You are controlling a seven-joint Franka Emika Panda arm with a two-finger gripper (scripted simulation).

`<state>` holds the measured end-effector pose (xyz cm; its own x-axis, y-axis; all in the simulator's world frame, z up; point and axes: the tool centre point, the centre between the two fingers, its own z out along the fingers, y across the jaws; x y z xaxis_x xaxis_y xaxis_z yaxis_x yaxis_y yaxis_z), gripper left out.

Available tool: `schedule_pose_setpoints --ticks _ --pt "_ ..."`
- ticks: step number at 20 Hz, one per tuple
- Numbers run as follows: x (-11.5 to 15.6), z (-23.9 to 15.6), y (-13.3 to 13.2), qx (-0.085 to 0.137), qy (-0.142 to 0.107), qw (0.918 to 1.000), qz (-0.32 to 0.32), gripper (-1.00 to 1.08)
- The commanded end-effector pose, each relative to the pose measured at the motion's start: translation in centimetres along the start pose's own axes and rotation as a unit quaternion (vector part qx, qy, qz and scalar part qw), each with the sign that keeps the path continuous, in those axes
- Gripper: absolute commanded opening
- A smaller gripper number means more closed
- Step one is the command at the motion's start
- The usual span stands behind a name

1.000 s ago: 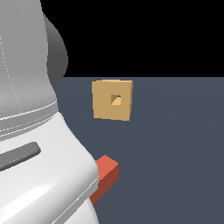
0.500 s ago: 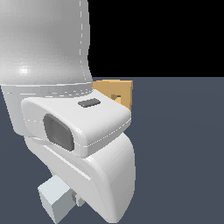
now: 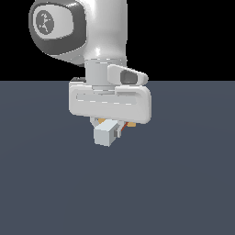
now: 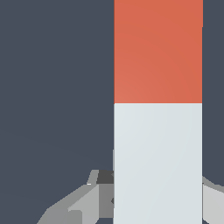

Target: Insert the peg into the horizontal hole in a box.

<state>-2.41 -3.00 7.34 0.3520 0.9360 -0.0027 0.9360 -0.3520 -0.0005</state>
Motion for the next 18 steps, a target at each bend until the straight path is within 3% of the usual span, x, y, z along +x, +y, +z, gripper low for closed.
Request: schedule_pose_setpoints --ticks 1,8,18 --pt "3.1 -1.0 -0.6 -0.001 0.000 0.9996 -0.029 -1.00" --pt "7.6 -2.3 -2.0 -0.001 0.001 0.9974 -0.072 -1.00" --pt "7.1 -2.1 -1.8 0.000 0.001 0.9977 -0.067 -1.00"
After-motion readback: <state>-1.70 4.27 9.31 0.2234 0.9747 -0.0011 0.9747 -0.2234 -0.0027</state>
